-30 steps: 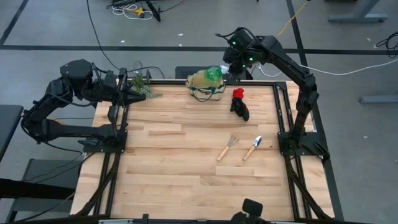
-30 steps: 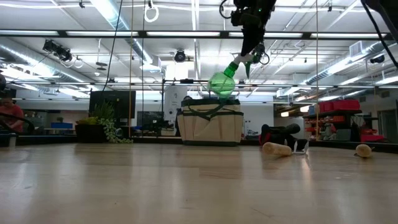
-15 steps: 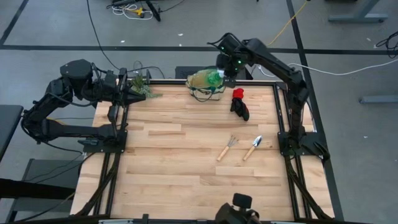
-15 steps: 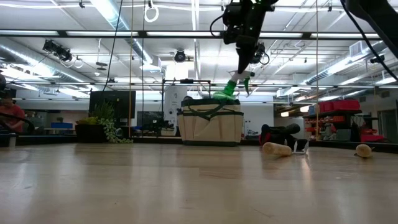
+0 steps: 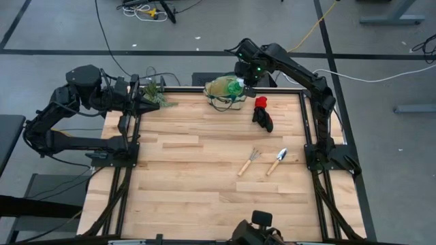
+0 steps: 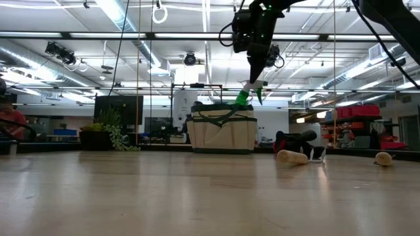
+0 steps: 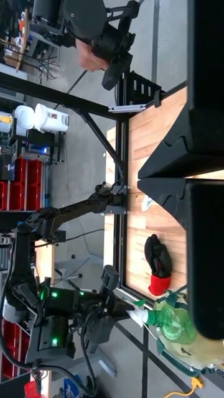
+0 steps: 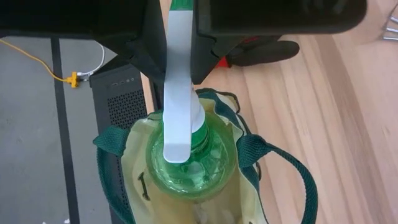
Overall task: Pick & Place Garden tools in Gardening bag
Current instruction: Put the green spray bottle into the white gardening bag
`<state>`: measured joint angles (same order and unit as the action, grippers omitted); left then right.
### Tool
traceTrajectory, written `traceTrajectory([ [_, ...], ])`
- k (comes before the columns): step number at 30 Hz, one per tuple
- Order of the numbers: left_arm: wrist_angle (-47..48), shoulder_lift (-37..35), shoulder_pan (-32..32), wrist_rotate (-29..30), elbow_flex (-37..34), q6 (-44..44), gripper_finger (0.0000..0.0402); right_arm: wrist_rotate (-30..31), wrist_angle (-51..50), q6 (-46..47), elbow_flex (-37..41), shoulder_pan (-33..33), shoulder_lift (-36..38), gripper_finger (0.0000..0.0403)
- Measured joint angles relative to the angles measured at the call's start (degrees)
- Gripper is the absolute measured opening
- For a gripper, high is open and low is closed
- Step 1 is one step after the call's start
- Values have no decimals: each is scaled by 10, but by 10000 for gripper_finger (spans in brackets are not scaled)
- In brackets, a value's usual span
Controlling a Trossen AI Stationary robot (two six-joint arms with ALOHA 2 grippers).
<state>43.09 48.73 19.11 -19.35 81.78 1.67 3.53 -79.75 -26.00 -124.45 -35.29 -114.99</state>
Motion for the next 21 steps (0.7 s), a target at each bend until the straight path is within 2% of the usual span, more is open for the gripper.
traceTrajectory([
  [21,0,0,0,0,0,-1,2,-1,-2,0,0,0,0,51],
])
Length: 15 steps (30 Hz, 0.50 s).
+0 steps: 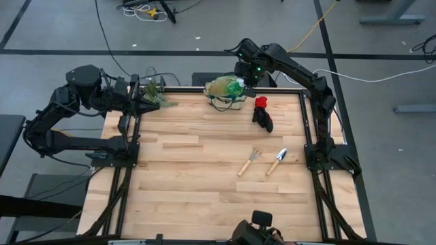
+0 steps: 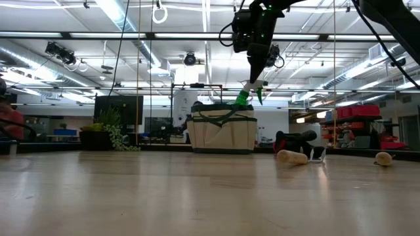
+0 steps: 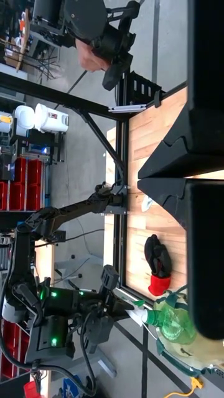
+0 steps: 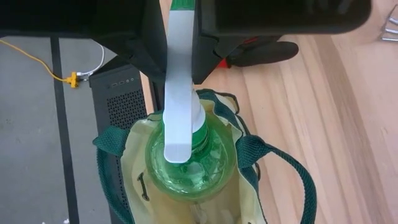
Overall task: Pick & Place Garden tools in Gardening bag
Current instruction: Put the green spray bottle into the white gardening bag
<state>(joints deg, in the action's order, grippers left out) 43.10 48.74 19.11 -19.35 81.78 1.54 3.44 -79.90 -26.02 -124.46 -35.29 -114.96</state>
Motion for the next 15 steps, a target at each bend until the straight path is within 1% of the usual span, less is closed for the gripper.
traceTrajectory([
  [6,0,0,0,0,0,0,2,-19,0,0,0,0,0,51],
  [15,0,0,0,0,0,0,2,-16,-6,0,1,-4,0,52],
])
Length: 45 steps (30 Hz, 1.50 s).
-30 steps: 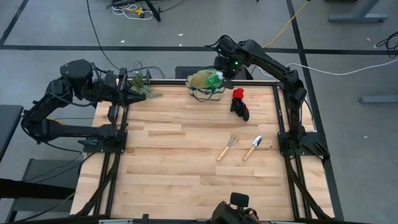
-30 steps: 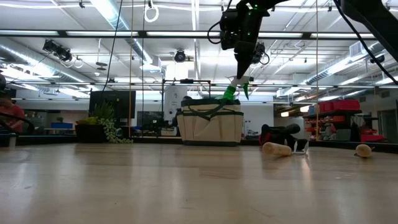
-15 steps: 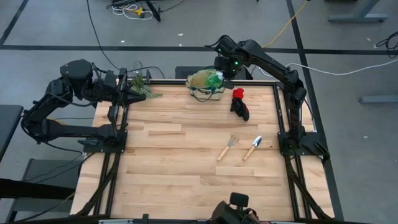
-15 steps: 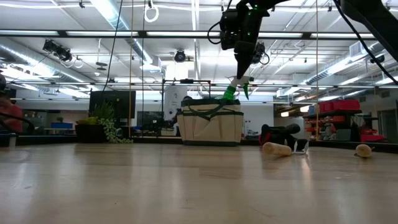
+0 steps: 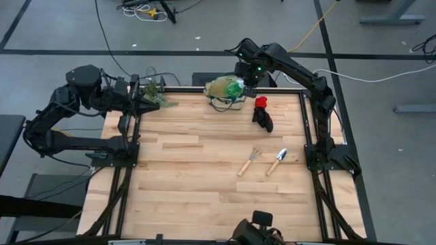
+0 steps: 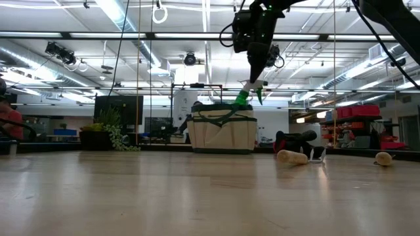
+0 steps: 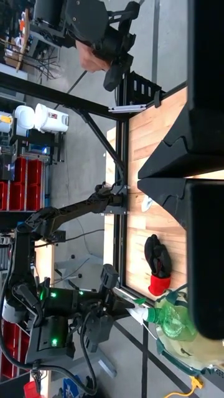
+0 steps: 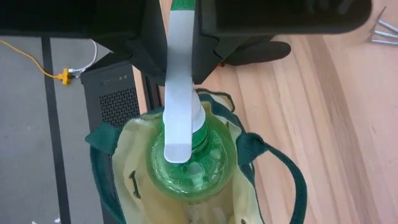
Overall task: Pick & Place Garden tools in Gardening bag
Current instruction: Put the green spray bottle into the white gardening bag, then put the brown hand rake into the white gardening bag
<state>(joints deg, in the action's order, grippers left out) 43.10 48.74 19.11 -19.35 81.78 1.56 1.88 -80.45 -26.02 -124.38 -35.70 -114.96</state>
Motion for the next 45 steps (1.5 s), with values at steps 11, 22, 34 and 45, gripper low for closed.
traceTrajectory([
  [11,0,0,0,0,0,0,2,9,16,3,72,-1,0,52],
  [22,0,0,0,0,0,-6,2,33,23,2,79,-1,1,68],
  [34,5,0,0,0,0,-9,3,38,32,18,79,-1,0,170],
  [45,5,0,0,0,0,-9,3,37,59,28,79,5,48,202],
])
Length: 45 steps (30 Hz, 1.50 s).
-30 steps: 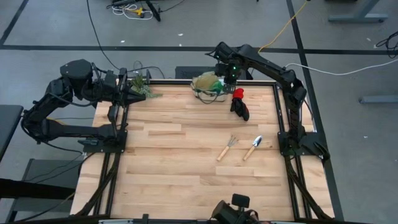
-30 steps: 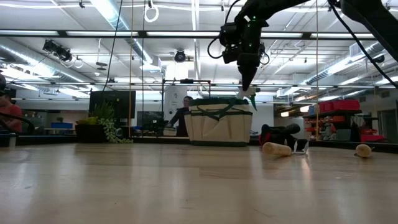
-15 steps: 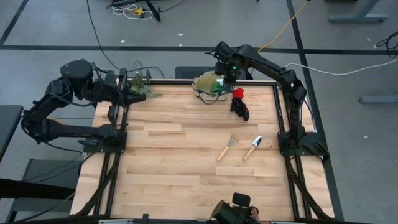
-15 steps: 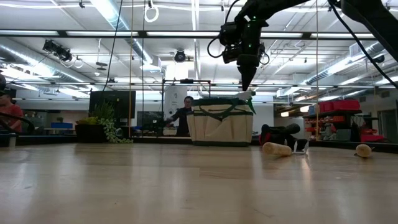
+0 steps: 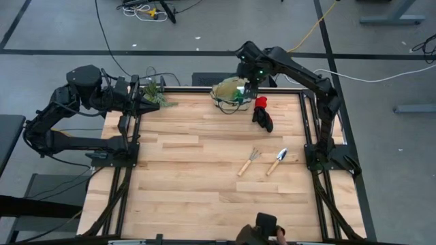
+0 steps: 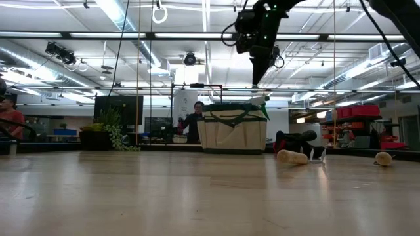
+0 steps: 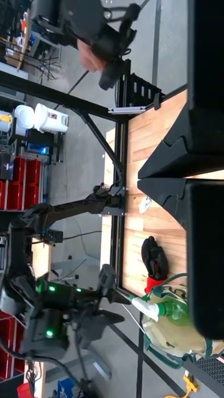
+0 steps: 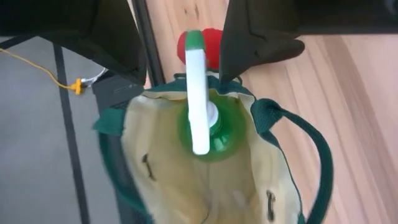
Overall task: Pick & Place Garden tools in Gardening bag
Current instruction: Put the brown hand rake into the white gardening bag
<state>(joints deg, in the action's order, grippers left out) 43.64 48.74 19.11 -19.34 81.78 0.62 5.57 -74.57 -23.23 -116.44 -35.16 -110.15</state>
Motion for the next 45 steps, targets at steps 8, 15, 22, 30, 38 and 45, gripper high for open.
traceTrajectory([
  [8,0,0,0,0,0,0,3,-3,5,18,0,10,44,199],
  [15,0,0,0,0,0,0,3,-5,16,24,0,19,60,198],
  [22,0,0,0,0,0,0,3,-73,66,67,0,20,79,198],
  [30,0,0,0,12,0,0,3,-137,132,111,0,31,113,198],
  [38,0,0,0,13,0,0,3,-142,141,127,0,65,137,198],
  [45,0,0,0,24,0,0,3,-141,149,142,0,114,151,198],
])
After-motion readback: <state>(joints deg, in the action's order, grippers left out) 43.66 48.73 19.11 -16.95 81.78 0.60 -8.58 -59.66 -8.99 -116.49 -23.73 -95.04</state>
